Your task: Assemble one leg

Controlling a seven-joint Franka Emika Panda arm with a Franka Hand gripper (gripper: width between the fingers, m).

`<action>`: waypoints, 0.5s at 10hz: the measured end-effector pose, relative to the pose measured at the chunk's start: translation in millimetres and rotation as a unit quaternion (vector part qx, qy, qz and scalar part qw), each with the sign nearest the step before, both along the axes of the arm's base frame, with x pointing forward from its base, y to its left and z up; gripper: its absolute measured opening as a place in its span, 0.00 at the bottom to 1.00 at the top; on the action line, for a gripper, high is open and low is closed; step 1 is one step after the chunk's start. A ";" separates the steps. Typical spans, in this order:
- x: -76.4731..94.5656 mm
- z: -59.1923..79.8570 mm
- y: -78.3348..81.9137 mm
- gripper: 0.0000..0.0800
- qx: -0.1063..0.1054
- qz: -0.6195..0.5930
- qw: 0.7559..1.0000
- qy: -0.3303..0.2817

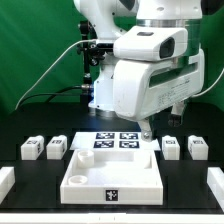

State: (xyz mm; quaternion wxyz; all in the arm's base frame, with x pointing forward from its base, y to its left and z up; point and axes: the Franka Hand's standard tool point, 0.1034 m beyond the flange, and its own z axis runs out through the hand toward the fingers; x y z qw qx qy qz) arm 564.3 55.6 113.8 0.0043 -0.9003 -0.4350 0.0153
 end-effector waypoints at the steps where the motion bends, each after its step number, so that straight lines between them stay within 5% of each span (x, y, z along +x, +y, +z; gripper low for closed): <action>1: -0.1 -0.2 0.0 0.81 0.000 0.000 1.000 0.000; 5: -0.1 -0.3 0.0 0.81 0.000 0.000 1.000 0.000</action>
Offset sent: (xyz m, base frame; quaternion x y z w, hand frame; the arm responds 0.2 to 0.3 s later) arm 0.0000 0.0000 0.0000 0.0000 0.0000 0.0000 1.0000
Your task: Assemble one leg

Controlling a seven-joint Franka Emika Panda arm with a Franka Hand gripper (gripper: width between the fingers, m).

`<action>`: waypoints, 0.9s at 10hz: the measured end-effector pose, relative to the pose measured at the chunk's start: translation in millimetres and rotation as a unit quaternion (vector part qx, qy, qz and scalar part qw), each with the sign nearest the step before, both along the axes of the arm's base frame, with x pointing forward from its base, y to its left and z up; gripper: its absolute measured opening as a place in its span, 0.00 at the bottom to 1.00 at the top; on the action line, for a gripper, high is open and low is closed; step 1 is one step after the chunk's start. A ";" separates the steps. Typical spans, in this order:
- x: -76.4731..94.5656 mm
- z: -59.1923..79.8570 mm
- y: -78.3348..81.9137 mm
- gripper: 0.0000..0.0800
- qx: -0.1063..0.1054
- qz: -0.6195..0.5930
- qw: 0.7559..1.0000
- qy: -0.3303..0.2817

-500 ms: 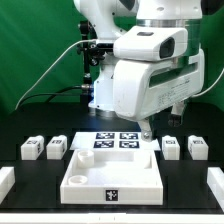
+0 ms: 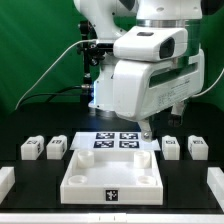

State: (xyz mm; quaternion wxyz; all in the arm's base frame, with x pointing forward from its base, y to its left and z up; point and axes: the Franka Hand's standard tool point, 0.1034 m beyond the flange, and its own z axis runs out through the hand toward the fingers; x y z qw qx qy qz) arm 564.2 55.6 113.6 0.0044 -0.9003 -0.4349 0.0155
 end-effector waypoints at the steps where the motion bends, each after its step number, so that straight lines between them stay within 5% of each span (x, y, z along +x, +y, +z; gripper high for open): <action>1: 0.0 0.0 0.0 0.81 0.000 0.000 1.000 0.000; 3: -1.6 -2.4 -0.2 0.81 0.001 0.019 1.000 -0.005; 7: -75.8 -34.2 -36.2 0.81 0.007 0.227 0.974 -0.017; 9: -82.8 -37.7 -46.2 0.81 0.006 0.296 0.955 -0.013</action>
Offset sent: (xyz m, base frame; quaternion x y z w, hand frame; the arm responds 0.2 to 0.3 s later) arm -0.0600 -0.0051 -0.0279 -0.0032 0.0170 -0.0716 0.9973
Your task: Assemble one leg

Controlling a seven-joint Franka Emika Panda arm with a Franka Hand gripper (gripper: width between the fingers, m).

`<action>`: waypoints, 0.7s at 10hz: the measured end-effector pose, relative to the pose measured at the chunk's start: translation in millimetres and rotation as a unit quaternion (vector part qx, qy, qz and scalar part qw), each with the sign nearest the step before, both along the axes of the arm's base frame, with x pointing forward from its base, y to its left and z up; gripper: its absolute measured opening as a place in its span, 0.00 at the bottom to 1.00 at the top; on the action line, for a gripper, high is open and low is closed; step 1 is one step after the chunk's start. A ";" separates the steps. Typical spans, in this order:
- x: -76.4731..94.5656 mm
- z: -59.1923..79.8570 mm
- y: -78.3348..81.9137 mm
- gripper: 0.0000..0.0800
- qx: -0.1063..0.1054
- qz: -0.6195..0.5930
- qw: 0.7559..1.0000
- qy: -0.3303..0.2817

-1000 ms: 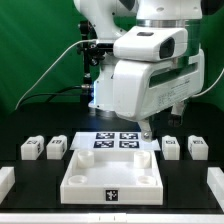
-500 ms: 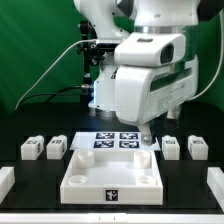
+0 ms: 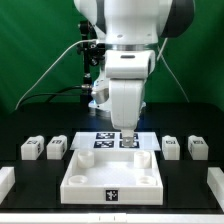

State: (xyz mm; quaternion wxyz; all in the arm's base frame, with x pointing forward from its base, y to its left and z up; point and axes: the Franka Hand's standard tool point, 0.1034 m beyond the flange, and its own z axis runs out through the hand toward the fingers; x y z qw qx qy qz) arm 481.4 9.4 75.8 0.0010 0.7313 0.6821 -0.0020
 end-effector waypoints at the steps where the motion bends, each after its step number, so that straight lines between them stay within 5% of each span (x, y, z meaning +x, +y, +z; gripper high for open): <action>1: -0.2 -0.6 -0.8 0.81 -0.001 0.022 1.000 0.000; 3: -3.7 -4.1 -2.4 0.81 -0.001 0.014 1.000 0.003; 5: -35.3 -34.8 -13.3 0.81 0.004 0.020 1.000 0.003; 7: -46.2 -59.9 -20.8 0.81 0.011 0.020 1.000 0.005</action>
Offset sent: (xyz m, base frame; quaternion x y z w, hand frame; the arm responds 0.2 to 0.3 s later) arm -0.0545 -0.0212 -0.0435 -0.0013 -0.0002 -0.0751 0.9972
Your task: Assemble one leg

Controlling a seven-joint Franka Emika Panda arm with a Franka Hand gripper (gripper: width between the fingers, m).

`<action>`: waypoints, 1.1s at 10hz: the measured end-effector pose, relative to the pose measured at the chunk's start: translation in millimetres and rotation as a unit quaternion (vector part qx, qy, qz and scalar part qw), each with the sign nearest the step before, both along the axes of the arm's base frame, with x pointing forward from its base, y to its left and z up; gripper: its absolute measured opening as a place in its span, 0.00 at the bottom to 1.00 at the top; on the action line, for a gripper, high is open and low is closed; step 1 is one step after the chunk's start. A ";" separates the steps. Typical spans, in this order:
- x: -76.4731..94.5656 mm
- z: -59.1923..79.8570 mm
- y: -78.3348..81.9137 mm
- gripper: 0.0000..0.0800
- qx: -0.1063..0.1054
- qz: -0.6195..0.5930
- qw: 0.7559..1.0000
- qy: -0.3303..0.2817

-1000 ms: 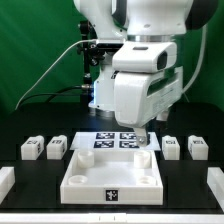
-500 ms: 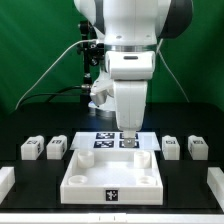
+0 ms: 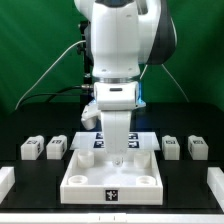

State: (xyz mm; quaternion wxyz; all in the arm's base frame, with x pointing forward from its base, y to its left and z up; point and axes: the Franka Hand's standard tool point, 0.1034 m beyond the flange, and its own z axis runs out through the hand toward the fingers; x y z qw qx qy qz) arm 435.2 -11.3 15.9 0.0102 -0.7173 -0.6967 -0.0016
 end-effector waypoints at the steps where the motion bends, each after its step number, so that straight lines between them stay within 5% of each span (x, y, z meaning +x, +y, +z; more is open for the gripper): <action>1: -0.1 -5.4 -1.5 0.81 0.002 -0.003 1.000 -0.007; 4: -0.9 -7.2 -1.7 0.67 0.003 -0.006 1.000 -0.009; 5: -1.1 -7.6 -1.6 0.45 0.003 -0.006 1.000 -0.009; 6: -1.4 -7.9 -1.6 0.45 0.003 -0.007 1.000 -0.008; 7: -1.6 -8.1 -1.6 0.22 0.003 -0.007 1.000 -0.008; 8: -1.7 -8.3 -1.5 0.22 0.003 -0.007 1.000 -0.008; 9: -1.7 -8.3 -1.6 0.07 0.003 -0.007 1.000 -0.008; 11: -1.7 -8.3 -1.6 0.07 0.003 -0.007 1.000 -0.008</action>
Offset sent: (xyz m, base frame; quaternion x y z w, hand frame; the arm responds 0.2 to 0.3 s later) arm 0.0000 0.0000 0.0000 0.0000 0.0000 0.0000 1.0000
